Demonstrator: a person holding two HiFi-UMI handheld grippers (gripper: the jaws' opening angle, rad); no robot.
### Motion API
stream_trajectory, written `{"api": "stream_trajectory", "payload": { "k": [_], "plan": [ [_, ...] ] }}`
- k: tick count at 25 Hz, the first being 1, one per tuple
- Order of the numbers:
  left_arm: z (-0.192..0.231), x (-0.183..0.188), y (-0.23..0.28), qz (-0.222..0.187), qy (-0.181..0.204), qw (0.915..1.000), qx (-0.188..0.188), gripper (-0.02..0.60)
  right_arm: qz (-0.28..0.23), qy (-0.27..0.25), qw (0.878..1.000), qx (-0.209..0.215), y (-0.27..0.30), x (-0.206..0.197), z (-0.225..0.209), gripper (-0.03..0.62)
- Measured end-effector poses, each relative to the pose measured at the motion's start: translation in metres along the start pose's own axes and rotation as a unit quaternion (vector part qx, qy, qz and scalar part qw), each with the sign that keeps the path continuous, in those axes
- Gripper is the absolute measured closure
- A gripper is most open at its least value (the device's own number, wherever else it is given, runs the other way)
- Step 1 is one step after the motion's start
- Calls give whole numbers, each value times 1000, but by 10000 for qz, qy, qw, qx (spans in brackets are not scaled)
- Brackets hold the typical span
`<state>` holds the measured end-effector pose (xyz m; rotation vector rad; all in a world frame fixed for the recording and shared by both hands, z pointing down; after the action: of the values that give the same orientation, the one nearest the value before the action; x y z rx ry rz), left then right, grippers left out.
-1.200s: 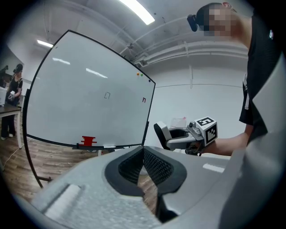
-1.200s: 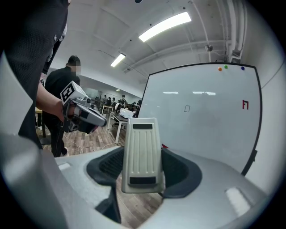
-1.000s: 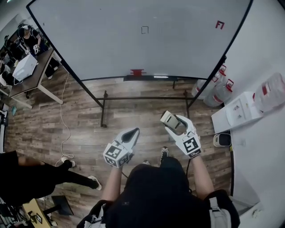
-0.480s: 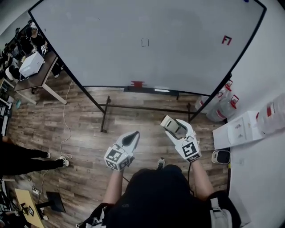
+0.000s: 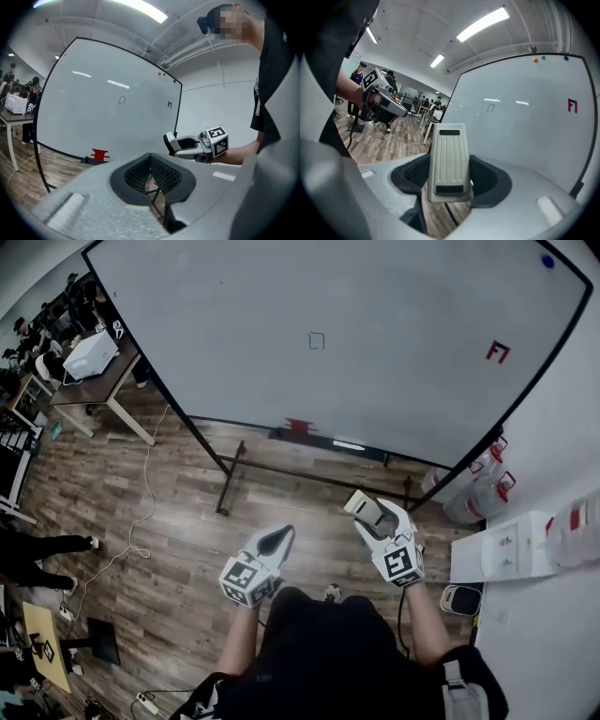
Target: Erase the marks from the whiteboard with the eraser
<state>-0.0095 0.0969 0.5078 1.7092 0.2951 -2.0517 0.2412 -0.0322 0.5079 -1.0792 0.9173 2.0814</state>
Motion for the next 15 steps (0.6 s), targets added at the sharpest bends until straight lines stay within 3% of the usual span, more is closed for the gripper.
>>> {"api": "stream_trajectory", "payload": {
  "k": [7,15],
  "plan": [
    [1,-3,12,66,-71,9999,69,571,-97,-63,9999,-37,9,-2,-22,335],
    [29,8,41,86,12,9996,-279,571,-37,-124,9989,-440,27,2,-42,336]
  ]
}}
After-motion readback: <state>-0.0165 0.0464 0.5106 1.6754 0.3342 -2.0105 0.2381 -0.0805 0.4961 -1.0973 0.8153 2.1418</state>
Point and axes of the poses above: the fingertips, and each gripper's own axes: y forward along the fingers, z to its left, x out of its top, the point moved 9 cm from there along -y, backward along the fingers, and after that the axes turned 5 degrees about -x, right-handed, at the moved point
